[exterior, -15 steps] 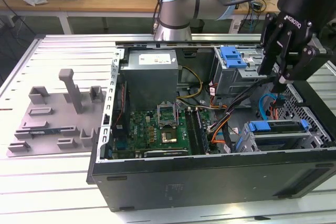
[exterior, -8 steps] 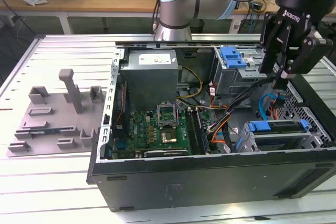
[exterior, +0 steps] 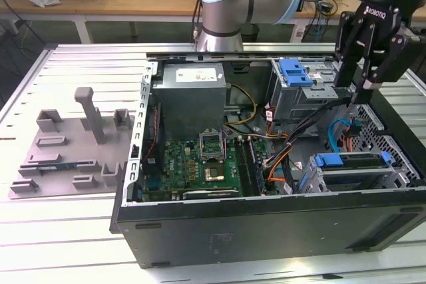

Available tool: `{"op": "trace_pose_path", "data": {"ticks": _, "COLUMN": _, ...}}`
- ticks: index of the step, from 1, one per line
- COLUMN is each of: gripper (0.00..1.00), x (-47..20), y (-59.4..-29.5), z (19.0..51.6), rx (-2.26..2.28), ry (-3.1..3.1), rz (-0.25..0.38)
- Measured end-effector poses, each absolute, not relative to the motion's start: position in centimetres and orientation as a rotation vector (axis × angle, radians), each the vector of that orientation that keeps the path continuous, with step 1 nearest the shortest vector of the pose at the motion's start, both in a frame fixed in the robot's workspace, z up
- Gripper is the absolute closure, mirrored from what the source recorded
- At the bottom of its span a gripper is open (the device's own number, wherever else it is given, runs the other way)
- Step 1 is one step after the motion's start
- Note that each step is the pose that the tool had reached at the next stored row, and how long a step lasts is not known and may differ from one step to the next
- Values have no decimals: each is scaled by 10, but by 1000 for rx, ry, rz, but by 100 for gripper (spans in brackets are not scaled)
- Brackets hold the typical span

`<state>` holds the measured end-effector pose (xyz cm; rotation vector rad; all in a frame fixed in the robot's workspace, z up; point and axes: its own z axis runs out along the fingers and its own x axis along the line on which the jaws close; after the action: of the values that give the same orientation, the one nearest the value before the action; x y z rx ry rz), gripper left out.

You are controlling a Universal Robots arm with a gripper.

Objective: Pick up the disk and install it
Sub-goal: 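Insert the first disk wire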

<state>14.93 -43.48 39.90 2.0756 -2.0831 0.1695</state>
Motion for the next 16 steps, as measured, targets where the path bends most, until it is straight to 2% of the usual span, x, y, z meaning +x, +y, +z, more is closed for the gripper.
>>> {"op": "trace_pose_path", "data": {"ticks": 16, "gripper": 43, "x": 189, "y": -430, "z": 397, "rx": 1958, "ry": -2179, "rz": 144}}
